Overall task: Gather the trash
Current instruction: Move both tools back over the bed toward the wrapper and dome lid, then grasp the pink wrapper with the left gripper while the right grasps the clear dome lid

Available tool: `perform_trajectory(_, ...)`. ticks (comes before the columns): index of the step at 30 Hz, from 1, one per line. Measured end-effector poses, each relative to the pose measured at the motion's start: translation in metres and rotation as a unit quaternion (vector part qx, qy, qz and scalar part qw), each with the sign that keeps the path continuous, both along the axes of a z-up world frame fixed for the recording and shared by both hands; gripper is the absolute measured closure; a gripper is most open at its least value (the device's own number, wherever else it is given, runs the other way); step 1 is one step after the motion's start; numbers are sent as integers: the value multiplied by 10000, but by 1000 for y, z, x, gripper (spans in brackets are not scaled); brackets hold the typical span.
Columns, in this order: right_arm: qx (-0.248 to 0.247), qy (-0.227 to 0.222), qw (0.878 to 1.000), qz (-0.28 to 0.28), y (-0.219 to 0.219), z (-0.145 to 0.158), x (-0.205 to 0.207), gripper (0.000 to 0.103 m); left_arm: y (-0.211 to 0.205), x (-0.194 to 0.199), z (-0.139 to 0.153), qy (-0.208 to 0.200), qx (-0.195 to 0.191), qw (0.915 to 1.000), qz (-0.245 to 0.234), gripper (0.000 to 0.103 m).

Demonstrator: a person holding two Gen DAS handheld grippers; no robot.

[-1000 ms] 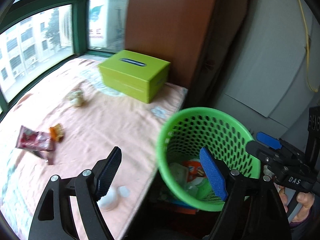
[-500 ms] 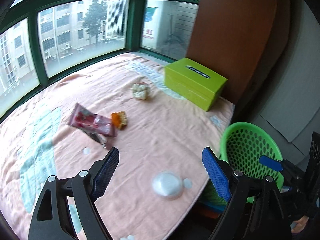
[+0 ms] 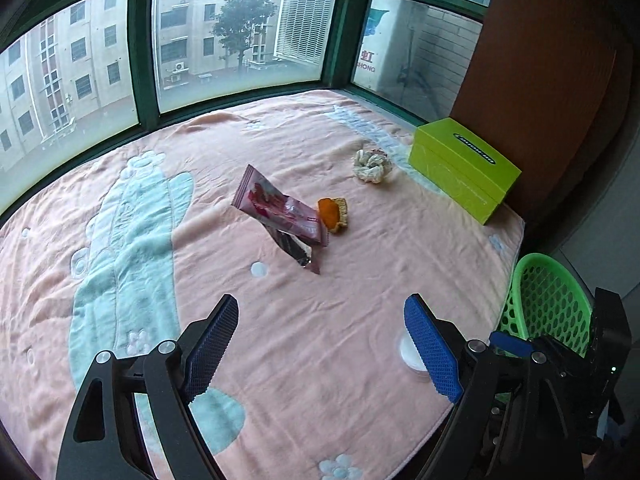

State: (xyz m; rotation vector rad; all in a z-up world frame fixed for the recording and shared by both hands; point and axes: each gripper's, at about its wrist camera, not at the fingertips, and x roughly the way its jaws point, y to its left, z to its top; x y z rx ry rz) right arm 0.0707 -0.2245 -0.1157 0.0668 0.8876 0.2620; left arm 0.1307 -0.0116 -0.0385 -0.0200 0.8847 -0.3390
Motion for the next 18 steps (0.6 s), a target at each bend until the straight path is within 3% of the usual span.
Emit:
perform_trajectory(6, -203, 185, 9996, 52, 11, -21, 23, 16, 18, 19, -13, 177, -50, 9995, 242, 21)
perform_trajectory(18, -501, 322, 9982, 70, 20, -35, 34, 33, 29, 91, -34, 369, -127, 9960, 800, 21)
